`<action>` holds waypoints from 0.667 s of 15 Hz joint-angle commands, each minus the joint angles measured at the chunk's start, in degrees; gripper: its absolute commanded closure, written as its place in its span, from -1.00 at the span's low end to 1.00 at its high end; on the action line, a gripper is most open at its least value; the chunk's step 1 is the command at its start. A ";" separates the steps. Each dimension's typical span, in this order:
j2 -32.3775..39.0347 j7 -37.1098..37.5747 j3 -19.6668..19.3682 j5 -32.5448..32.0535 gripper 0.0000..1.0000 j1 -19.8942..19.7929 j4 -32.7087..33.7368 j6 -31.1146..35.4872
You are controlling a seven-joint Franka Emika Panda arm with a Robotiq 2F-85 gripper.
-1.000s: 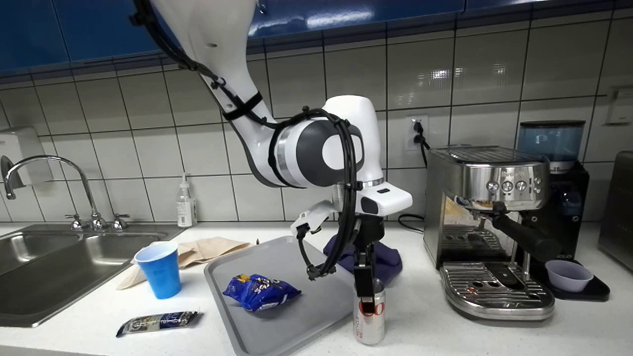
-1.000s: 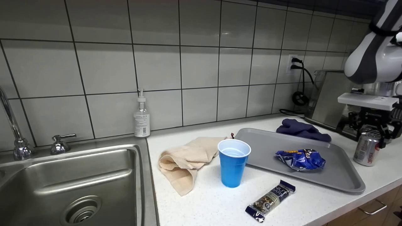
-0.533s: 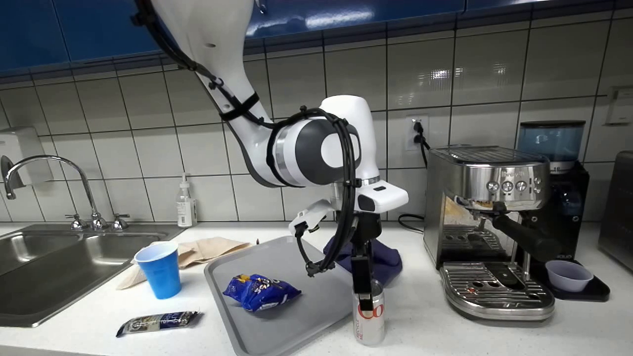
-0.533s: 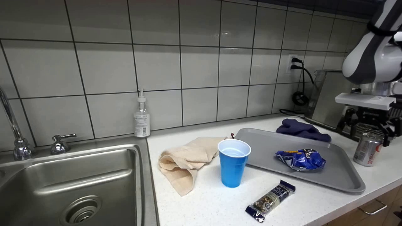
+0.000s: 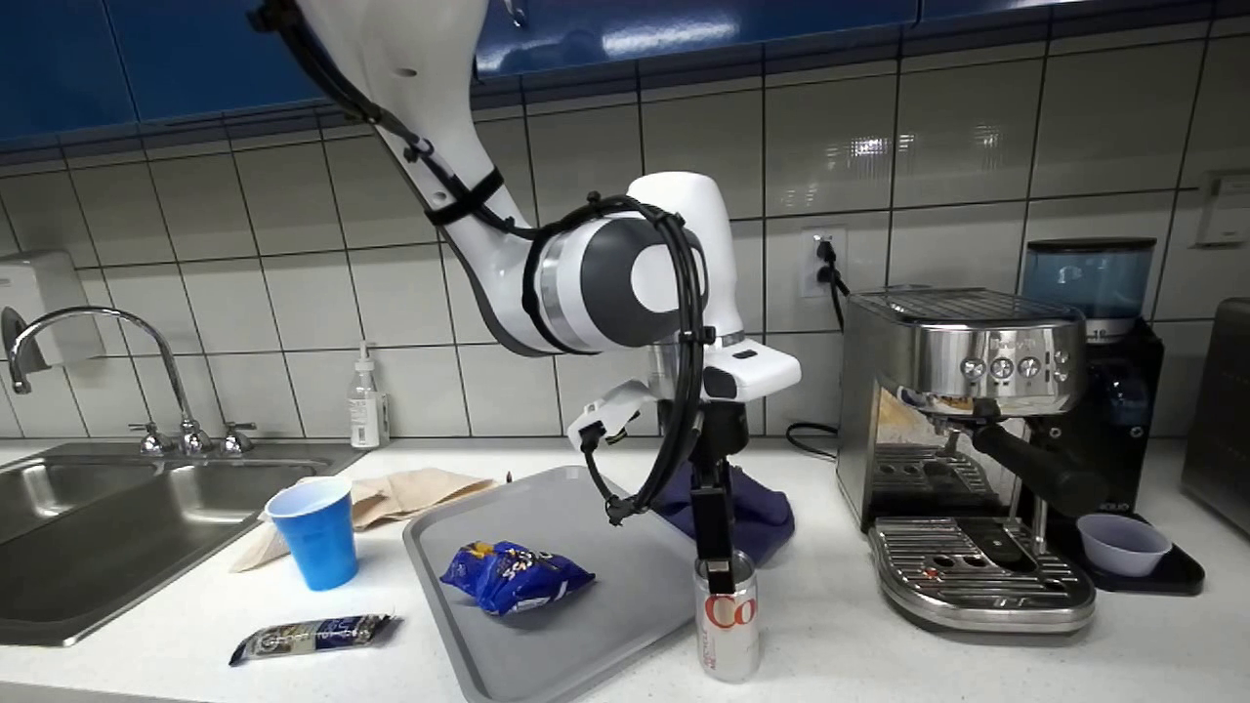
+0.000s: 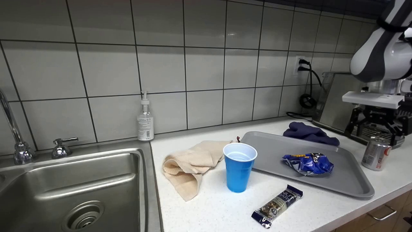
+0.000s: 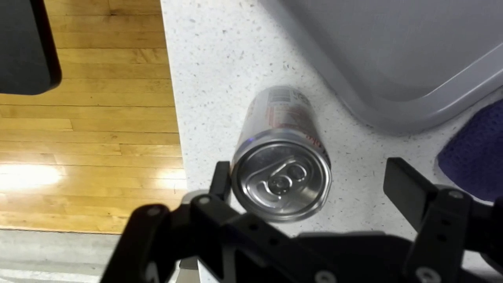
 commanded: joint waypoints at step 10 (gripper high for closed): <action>-5.51 2.23 1.67 -2.41 -1.00 1.59 0.46 -6.50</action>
